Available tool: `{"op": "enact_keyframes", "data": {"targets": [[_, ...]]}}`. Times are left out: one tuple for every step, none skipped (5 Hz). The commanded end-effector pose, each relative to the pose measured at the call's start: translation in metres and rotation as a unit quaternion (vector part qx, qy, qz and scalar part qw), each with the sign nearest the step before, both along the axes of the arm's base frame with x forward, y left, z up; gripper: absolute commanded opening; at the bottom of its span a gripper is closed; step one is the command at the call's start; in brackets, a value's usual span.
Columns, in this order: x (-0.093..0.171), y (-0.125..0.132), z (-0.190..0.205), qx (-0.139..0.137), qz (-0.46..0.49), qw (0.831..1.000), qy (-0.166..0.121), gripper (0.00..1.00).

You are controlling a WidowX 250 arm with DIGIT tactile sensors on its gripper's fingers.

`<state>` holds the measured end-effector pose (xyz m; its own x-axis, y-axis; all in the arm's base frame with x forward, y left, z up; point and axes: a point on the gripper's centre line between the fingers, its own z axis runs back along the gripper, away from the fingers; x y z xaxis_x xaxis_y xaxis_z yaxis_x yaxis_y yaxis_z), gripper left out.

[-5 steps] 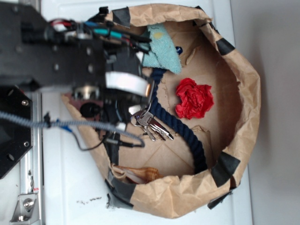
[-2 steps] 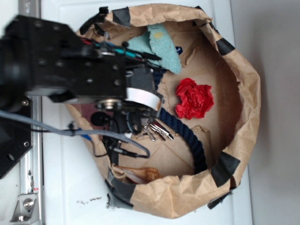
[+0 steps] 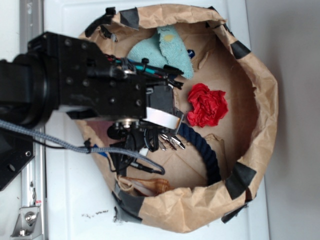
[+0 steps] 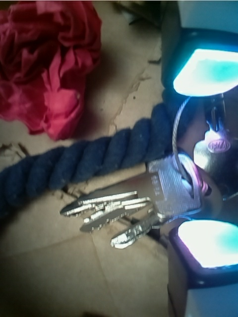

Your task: Grab the silver keys.

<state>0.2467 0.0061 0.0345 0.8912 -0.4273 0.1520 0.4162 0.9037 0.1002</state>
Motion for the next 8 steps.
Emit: {"op": "enact_keyframes", "data": {"targets": [[0.006,-0.004,0.014,0.004,-0.008,0.999,-0.033,1.00],[0.004,-0.002,0.013,0.012,-0.008,0.999,-0.037,1.00],[-0.004,0.002,0.011,0.030,-0.026,0.998,-0.043,1.00],[-0.015,0.018,0.008,0.054,-0.056,0.996,-0.051,1.00],[-0.014,0.023,0.009,0.062,-0.058,0.995,-0.054,1.00],[0.000,0.026,0.018,0.051,-0.053,0.995,-0.063,1.00],[0.000,0.026,0.018,0.051,-0.053,0.995,-0.063,1.00],[0.000,0.026,0.018,0.051,-0.053,0.995,-0.063,1.00]]}}
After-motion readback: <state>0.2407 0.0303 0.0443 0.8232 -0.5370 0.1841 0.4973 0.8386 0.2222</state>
